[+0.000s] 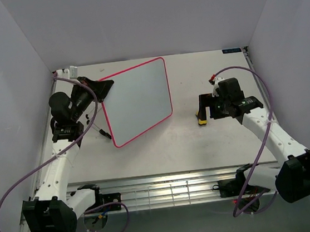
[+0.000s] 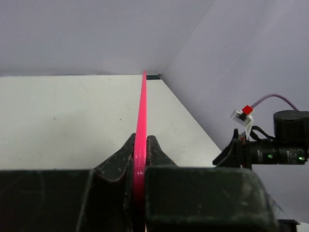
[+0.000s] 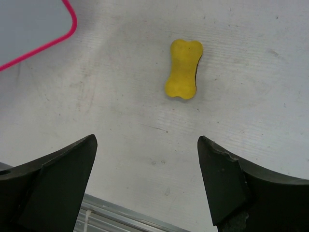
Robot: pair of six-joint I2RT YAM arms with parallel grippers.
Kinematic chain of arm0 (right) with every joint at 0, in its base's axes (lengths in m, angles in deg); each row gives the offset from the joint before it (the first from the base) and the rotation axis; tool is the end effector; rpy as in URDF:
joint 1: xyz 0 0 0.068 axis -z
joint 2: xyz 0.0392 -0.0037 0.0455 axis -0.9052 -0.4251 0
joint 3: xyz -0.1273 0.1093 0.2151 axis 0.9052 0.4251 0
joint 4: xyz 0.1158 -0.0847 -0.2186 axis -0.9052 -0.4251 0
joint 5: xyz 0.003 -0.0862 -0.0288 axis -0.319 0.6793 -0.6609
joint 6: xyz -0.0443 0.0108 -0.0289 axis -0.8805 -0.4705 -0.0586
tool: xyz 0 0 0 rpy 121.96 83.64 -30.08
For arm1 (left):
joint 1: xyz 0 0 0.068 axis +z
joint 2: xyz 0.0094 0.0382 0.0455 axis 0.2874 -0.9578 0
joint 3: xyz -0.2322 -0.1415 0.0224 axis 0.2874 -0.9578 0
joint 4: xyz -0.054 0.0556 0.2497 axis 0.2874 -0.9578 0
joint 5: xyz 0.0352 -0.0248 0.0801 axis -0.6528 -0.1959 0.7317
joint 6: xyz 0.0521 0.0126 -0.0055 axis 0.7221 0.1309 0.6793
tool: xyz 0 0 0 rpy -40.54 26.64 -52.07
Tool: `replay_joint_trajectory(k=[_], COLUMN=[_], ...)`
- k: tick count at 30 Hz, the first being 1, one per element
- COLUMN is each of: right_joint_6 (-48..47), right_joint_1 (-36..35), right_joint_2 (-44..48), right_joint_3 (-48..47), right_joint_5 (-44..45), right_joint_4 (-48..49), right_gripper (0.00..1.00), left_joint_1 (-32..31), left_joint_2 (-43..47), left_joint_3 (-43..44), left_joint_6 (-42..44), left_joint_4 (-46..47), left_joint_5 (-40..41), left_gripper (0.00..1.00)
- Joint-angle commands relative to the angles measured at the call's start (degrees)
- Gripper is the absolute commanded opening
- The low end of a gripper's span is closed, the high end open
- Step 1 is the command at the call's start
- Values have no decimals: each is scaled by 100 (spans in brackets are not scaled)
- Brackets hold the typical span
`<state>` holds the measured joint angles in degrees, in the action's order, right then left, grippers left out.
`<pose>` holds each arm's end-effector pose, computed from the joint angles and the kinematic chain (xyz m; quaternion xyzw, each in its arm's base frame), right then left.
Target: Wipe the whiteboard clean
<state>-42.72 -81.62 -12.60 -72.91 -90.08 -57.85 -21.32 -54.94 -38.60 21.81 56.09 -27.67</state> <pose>0.2343 0.0736 0.2788 -0.0597 0.9252 0.1260 0.3529 0.2399 -0.0385 0.3720 0.0306 0.6771 -0.4169 0.6056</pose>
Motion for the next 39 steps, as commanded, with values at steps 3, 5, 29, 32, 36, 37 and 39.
replay_joint_trajectory(k=[3, 5, 29, 32, 36, 37, 39], right_joint_6=[-85, -112, -208, -217, -252, -252, -252], right_joint_1=[-1, -10, -449, -484, -537, -563, -607], right_joint_2=[336, 468, 811, 794, 662, 662, 671], right_joint_3=[120, 164, 296, 287, 182, 181, 199], right_joint_5=[-396, -458, -687, -704, -705, -704, -678], right_joint_4=[313, 366, 480, 489, 454, 454, 454], right_gripper=[90, 90, 90, 90, 90, 90, 90], left_joint_1=[5, 32, 2359, 2729, 2756, 2791, 2809], left_joint_2=[-302, -505, -997, -1006, -1023, -1041, -1033], left_joint_3=[699, 779, 595, 455, 340, 323, 244], left_joint_6=[467, 599, -5, -393, -577, -665, -674], left_joint_4=[1571, 1722, 3163, 3532, 3734, 3762, 3805], left_joint_5=[57, -57, -1673, -1990, -2376, -2439, -2483], left_gripper=[0, 0, 0, 0, 0, 0, 0])
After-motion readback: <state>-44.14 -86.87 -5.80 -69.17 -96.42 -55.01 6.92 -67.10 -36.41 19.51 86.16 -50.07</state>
